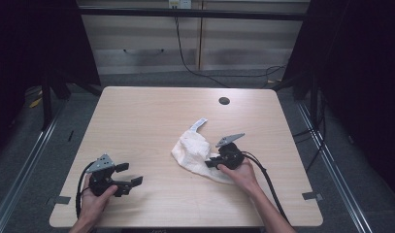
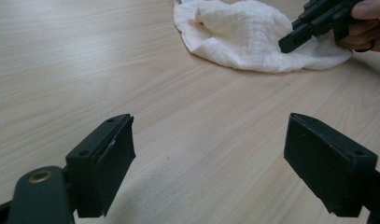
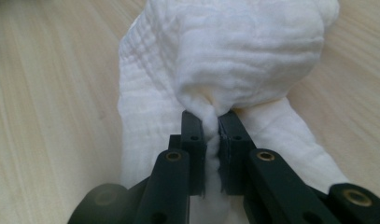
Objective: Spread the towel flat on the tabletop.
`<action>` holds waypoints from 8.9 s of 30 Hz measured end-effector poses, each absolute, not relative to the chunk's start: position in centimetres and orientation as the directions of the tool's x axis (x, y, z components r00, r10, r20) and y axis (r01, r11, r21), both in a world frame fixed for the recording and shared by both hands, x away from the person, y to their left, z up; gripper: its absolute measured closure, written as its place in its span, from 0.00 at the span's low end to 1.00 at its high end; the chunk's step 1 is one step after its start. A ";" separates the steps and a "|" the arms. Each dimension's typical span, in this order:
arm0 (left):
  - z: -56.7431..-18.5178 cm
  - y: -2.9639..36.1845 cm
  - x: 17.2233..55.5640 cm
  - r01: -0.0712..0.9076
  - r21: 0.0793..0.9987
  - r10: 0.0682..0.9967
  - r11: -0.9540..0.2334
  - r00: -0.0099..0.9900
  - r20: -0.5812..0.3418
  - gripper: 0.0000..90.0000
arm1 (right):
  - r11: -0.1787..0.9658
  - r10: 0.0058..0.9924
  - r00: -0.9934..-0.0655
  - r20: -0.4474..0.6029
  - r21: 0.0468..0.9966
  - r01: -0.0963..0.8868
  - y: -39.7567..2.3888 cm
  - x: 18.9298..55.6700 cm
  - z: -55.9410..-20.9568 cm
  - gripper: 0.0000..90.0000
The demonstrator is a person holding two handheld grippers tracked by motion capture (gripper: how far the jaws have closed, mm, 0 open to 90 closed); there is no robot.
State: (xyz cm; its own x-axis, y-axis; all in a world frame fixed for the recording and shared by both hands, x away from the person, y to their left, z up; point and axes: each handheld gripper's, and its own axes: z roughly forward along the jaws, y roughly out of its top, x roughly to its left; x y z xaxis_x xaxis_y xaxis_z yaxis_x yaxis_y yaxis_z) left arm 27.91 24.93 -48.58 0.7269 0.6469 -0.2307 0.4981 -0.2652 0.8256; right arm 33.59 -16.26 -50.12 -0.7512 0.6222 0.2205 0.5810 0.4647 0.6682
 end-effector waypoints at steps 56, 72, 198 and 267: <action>-46.3 20.9 31.0 0.464 0.826 0.596 -0.318 0.776 -0.207 0.21 | 0.387 0.676 -0.696 0.242 0.686 0.615 -21.9 29.6 -49.2 0.85; -48.3 17.9 36.1 0.534 0.788 0.612 -0.306 0.745 -0.267 0.63 | 0.417 0.657 -0.723 0.213 0.697 0.584 -19.6 30.8 -50.2 0.90; -50.0 23.4 30.4 0.524 0.740 0.553 -0.422 0.795 -0.247 0.99 | 0.306 0.662 -0.708 0.247 0.772 0.556 -17.1 35.4 -47.0 0.53; -50.0 23.5 30.7 0.552 0.755 0.558 -0.354 0.773 -0.303 0.99 | 0.408 0.602 -0.748 0.280 0.697 0.589 -16.9 36.7 -50.8 0.97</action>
State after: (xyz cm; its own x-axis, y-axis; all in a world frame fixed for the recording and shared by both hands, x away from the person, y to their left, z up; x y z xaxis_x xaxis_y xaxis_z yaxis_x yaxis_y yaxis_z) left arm 30.72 23.53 -49.99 0.7725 0.5579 -0.3031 0.5517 -0.3536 0.7554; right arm 36.69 -16.92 -50.81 -0.7478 0.6020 0.2799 0.5894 0.4081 0.6972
